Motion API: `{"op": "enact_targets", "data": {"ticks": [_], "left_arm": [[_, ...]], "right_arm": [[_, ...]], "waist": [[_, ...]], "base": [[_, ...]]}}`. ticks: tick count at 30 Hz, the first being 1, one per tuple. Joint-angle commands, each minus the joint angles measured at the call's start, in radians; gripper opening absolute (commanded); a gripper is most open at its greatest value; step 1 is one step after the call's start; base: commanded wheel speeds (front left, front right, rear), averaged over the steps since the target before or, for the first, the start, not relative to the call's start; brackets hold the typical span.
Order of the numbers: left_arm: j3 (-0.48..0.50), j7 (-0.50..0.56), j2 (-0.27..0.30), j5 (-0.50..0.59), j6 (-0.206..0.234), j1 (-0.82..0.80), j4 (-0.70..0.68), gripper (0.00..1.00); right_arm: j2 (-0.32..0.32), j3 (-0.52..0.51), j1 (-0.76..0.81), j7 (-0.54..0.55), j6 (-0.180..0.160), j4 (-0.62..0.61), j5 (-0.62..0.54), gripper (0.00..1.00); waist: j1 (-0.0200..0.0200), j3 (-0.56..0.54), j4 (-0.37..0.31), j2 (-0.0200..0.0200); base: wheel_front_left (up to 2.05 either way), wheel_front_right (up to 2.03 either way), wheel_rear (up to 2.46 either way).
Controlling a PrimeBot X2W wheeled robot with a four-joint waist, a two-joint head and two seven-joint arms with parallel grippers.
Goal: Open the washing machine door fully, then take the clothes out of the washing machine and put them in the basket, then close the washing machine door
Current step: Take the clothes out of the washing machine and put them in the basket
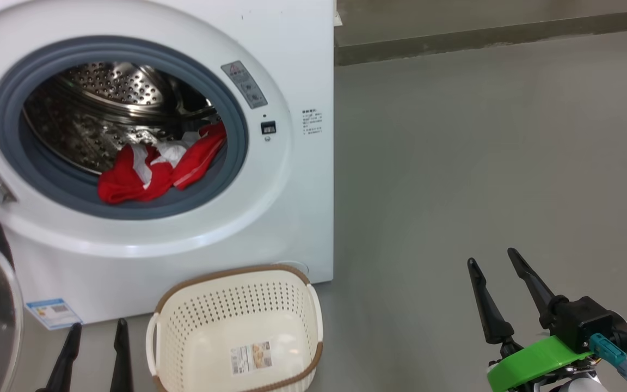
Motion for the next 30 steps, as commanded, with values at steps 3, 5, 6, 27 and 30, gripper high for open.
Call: {"op": "enact_targets", "data": {"ticks": [3, 5, 6, 27, 30], "left_arm": [[0.035, -0.011, 0.014, -0.002, 0.001, -0.027, -0.041, 1.0], [0.036, -0.011, 0.014, -0.005, -0.002, -0.027, -0.048, 1.0], [0.038, -0.011, 0.012, -0.007, -0.003, -0.027, -0.053, 1.0], [0.056, -0.012, -0.003, -0.004, 0.0, -0.026, -0.065, 1.0], [0.06, -0.012, -0.004, -0.003, -0.001, -0.028, -0.066, 1.0]], "right_arm": [[-0.01, 0.024, -0.018, -0.006, 0.003, -0.024, -0.007, 1.0], [-0.01, 0.025, -0.019, -0.006, 0.003, -0.024, -0.005, 1.0], [-0.01, 0.025, -0.019, -0.006, 0.003, -0.024, -0.004, 1.0], [-0.012, 0.035, -0.02, -0.006, 0.003, -0.024, 0.001, 1.0], [-0.014, 0.037, -0.021, -0.006, 0.003, -0.025, 0.001, 1.0]], "waist": [[0.0, 0.004, -0.001, 0.0], [0.0, 0.005, -0.002, 0.0], [0.0, 0.005, -0.003, 0.0], [0.0, 0.009, -0.001, 0.0], [0.0, 0.012, 0.0, 0.0]], "base": [[2.08, -2.08, 0.0], [1.82, -1.82, 0.0], [1.62, -1.62, 0.0], [0.45, -0.45, 0.0], [0.0, 0.0, 0.0]]}}
